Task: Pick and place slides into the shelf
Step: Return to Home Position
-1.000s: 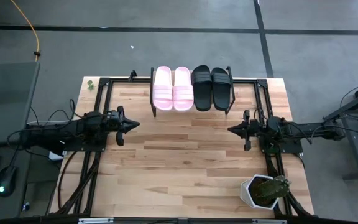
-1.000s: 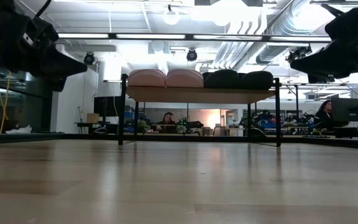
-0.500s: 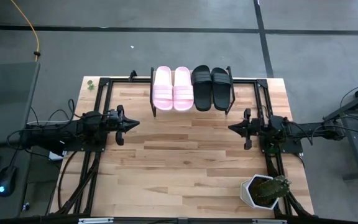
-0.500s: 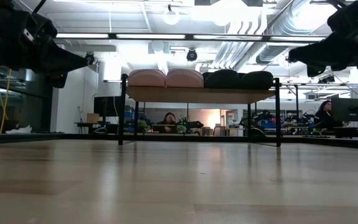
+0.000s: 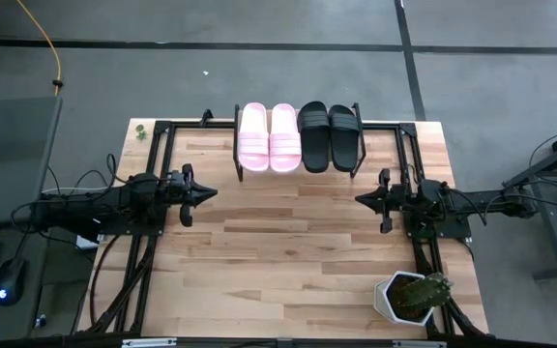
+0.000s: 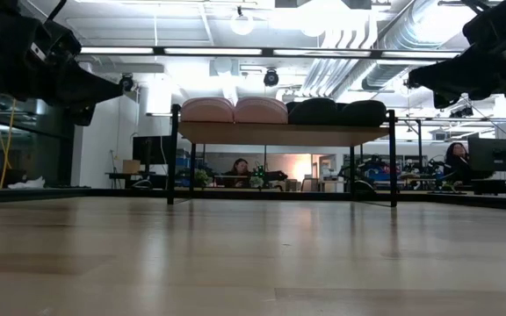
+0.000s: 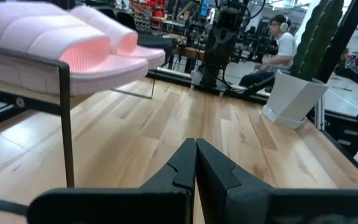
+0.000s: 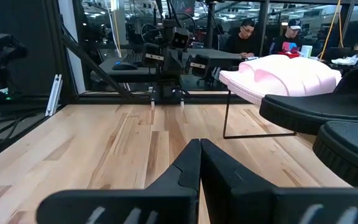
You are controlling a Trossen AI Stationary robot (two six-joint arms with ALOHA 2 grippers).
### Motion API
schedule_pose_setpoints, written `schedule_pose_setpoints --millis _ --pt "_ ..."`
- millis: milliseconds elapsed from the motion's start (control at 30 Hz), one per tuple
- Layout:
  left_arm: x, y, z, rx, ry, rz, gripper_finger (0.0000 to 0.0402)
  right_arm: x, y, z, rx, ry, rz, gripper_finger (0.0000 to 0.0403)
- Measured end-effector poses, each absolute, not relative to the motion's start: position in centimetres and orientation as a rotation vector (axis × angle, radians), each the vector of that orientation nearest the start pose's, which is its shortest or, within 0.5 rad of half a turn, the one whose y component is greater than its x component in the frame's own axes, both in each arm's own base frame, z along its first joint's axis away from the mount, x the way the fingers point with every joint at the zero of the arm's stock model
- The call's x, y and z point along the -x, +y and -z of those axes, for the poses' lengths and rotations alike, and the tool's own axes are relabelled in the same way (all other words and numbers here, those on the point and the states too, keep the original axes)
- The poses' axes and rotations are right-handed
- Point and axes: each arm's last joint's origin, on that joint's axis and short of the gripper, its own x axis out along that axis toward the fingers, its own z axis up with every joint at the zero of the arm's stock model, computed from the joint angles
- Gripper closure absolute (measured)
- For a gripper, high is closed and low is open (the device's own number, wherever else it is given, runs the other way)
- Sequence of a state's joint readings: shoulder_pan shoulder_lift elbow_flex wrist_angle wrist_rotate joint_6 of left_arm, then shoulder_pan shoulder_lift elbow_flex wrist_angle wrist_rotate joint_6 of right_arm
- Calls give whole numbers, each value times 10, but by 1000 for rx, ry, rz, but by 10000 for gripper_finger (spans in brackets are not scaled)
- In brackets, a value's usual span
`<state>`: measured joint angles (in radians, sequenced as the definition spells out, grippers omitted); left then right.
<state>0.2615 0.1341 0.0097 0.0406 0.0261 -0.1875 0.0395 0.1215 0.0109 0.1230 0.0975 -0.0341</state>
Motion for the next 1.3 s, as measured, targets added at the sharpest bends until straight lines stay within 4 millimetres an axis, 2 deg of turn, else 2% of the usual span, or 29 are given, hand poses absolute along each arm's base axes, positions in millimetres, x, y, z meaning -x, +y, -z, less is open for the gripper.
schedule_pose_setpoints --millis 800,1000,1300 --pt "-102 27 -157 203 88 -257 401 -105 1 -165 51 32 58 402" --pt "-102 27 -157 203 89 -257 401 -104 1 -162 -63 60 61 402" --pt "-102 27 -157 203 89 -257 401 -104 1 -160 -65 83 62 402"
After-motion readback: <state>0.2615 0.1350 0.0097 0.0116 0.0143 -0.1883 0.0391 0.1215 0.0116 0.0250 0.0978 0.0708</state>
